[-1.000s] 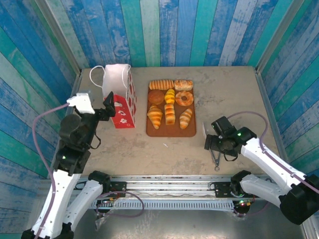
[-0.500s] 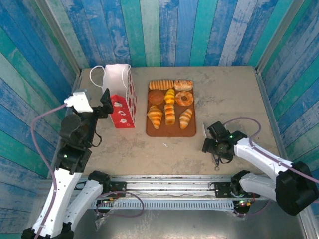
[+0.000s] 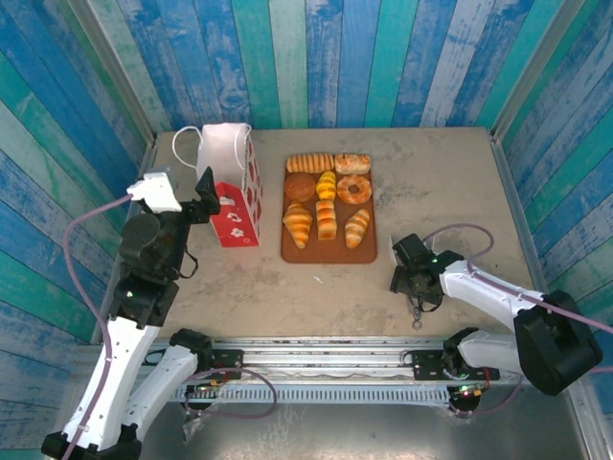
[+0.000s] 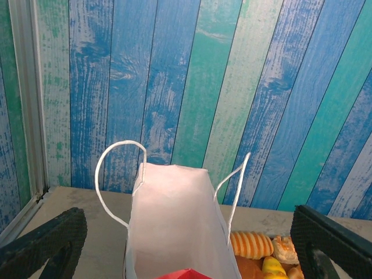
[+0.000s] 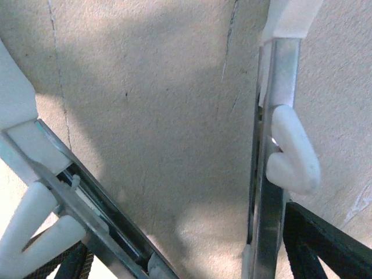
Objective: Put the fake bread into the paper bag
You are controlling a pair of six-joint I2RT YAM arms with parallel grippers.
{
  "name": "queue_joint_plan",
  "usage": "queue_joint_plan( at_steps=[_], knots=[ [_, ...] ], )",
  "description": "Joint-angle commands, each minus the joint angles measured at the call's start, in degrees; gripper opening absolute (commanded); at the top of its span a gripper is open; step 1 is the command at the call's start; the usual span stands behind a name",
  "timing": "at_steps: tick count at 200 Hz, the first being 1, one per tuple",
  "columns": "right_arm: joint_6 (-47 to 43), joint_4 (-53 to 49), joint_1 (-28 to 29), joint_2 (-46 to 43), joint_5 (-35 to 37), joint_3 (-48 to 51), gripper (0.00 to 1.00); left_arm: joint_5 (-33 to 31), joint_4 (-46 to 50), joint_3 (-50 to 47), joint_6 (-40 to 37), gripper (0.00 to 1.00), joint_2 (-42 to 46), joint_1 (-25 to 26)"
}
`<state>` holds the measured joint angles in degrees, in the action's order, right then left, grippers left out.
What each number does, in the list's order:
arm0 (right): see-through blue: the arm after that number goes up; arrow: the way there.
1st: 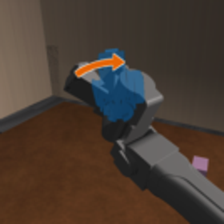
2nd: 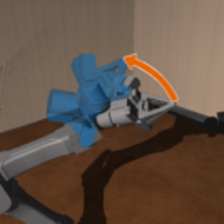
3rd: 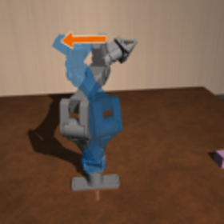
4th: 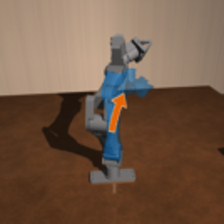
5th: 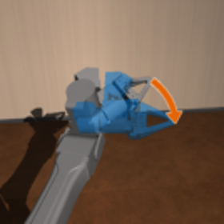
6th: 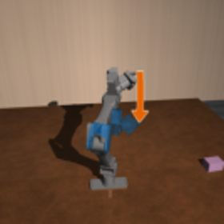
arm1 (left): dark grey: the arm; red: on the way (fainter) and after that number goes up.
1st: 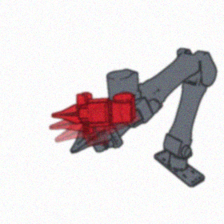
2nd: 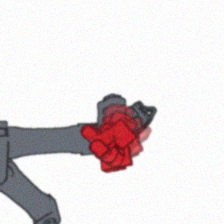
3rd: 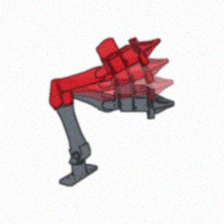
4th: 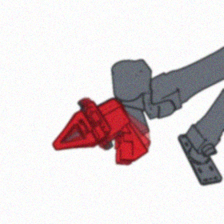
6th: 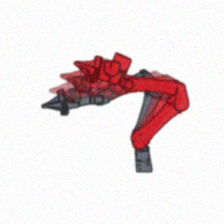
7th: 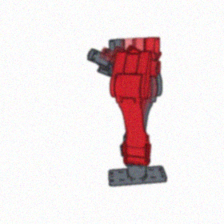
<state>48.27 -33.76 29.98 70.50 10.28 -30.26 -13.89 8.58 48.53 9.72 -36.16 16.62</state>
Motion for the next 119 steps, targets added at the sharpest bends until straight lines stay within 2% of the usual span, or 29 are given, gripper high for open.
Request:
queue_joint_plan(
  at_steps=[1,24,68,79,98,119],
  knots=[
    [-0.28,2.01,0.26,1.76,-0.68,0.73,0.79,-0.88,-0.48,1.65,0.26,0.94,-0.13,0.17],
    [-0.85,3.03,0.34,0.96,-2.15,0.91,0.74,-0.62,-0.47,1.74,0.29,0.94,-0.29,0.11],
    [-0.85,3.82,0.39,-0.03,-4.72,-0.52,0.75,-0.66,-0.32,1.67,0.47,0.94,-0.38,0.17],
    [-1.07,3.42,0.38,0.33,-4.59,-1.23,0.76,-0.68,-0.23,1.61,0.45,0.94,-0.4,0.16],
    [-0.12,1.52,0.4,1.2,-2.96,-1.98,0.83,-0.89,0.2,1.68,0.57,0.94,-0.53,0.18],
    [-0.1,1.84,0.39,2.04,-1.49,-1.72,0.84,-1.05,0.3,1.65,0.57,0.94,-0.65,0.16]
  ],
)
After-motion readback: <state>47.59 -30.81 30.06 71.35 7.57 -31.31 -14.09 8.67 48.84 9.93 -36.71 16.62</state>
